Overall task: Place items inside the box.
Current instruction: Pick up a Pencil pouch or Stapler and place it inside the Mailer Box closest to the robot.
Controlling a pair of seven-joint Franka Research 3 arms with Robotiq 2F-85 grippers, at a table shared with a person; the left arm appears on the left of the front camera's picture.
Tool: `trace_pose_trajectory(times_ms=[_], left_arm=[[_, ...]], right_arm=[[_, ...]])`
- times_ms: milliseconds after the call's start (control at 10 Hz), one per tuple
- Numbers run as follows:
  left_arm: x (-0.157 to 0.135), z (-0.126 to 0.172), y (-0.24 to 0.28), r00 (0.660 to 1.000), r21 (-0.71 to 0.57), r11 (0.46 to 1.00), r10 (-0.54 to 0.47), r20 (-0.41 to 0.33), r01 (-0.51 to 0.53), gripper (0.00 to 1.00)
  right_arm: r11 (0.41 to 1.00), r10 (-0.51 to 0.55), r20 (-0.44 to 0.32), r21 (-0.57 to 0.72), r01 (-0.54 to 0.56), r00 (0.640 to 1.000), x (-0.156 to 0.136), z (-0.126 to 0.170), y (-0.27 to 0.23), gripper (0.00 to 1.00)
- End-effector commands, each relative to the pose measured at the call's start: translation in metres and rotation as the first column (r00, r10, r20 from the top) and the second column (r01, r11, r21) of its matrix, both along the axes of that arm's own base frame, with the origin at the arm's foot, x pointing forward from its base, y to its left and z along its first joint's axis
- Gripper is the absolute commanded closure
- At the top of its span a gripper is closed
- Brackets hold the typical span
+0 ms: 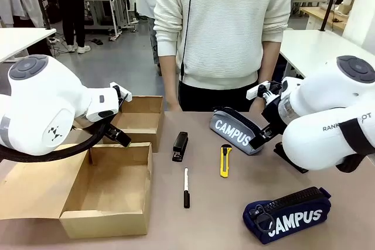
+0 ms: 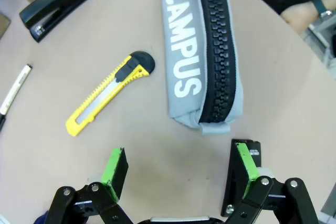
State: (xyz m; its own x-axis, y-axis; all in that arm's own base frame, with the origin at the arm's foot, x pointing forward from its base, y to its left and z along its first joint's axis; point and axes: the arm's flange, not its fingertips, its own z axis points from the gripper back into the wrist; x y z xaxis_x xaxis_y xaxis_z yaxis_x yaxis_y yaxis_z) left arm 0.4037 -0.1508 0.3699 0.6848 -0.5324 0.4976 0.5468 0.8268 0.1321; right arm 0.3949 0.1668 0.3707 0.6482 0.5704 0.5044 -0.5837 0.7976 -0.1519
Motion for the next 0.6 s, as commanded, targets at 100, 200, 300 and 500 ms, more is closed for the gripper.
trace_pose_trajectory(times_ms=[100, 200, 300, 500], left_arm=[[0.0000, 0.0000, 0.0000, 1.000, 0.000, 1.000, 0.000, 0.000, 0.000, 0.00], [0.0000, 0.0000, 0.0000, 1.000, 0.000, 1.000, 0.000, 0.000, 0.000, 0.00], [0.0000, 0.0000, 0.0000, 1.000, 0.000, 1.000, 0.000, 0.000, 0.000, 0.00], [0.0000, 0.0000, 0.0000, 1.000, 0.000, 1.000, 0.000, 0.000, 0.000, 0.00]], right_arm=[[1.000, -0.001, 0.000, 0.001, 0.001, 1.000, 0.0001, 0.0001, -0.0001, 0.00], [1.000, -0.001, 0.000, 0.001, 0.001, 1.000, 0.0001, 0.0001, -0.0001, 0.00], [1.000, -0.001, 0.000, 0.001, 0.001, 1.000, 0.0001, 0.0001, -0.0001, 0.00], [1.000, -0.001, 0.000, 0.001, 0.001, 1.000, 0.0001, 0.0001, -0.0001, 0.00]])
